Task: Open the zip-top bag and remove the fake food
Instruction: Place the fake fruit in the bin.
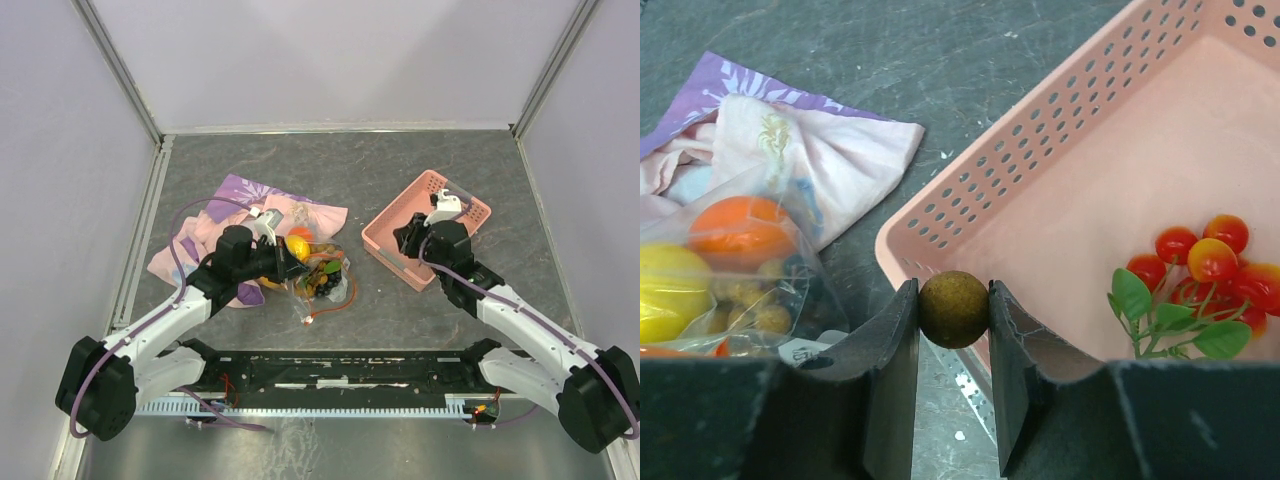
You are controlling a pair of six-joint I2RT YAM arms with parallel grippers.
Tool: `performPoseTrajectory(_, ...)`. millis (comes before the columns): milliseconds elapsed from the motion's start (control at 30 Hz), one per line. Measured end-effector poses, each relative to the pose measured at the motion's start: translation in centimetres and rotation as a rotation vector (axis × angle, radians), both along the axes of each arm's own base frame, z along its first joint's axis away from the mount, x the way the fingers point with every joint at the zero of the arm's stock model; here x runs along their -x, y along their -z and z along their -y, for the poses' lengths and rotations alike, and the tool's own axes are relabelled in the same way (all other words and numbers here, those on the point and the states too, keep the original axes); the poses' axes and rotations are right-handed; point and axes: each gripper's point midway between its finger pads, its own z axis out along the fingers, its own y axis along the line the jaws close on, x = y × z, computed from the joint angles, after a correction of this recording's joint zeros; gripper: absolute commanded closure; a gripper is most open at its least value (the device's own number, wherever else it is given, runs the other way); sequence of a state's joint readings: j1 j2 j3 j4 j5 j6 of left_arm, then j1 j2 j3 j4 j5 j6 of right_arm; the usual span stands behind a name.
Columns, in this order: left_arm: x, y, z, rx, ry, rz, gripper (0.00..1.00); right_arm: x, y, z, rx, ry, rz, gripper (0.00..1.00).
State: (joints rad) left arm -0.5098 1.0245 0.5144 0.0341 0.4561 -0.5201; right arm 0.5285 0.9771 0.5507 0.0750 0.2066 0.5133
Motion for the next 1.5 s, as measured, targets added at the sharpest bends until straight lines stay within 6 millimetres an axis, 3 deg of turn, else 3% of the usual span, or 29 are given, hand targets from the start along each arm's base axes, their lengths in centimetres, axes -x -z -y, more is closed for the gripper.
performPoseTrajectory(100,0.0,0.0,0.0,0.000,0.000,0.000,0.97,-0.3,0.6,0.5,-0.004,0.024,-0.023,0.57)
performPoseTrajectory(200,0.0,0.0,0.0,0.000,0.000,0.000,0.97,-0.4,1.0,0.9,-0.010,0.041,-0.040,0.41)
performPoseTrajectory(300,0.0,0.0,0.0,0.000,0.000,0.000,0.97,-0.5,1.2,1.1,-0.020,0.053,-0.051,0.18)
performPoseTrajectory(367,0.0,0.0,0.0,0.000,0.000,0.000,0.97,-0.5,1.4,1.2,-0.019,0.059,-0.057,0.12)
performPoseTrajectory(633,0.0,0.0,0.0,0.000,0.000,0.000,0.97,-0.4,1.9,1.3,-0.013,0.052,-0.075,0.10)
performPoseTrajectory(1033,0.0,0.0,0.0,0.000,0.000,0.000,0.97,0.3,1.3,-0.7,-0.043,-0.077,-0.058,0.11)
performPoseTrajectory(1133,0.0,0.0,0.0,0.000,0.000,0.000,0.97,0.7,1.0,-2.1,-0.070,-0.157,-0.044,0.11)
performPoseTrajectory(1267,0.0,0.0,0.0,0.000,0.000,0.000,0.97,1.7,0.6,-5.3,-0.121,-0.352,-0.028,0.10)
performPoseTrajectory(1500,-0.1,-0.1,0.0,0.003,0.000,0.005,0.97,4.8,-0.6,-9.7,-0.123,-0.658,0.058,0.08)
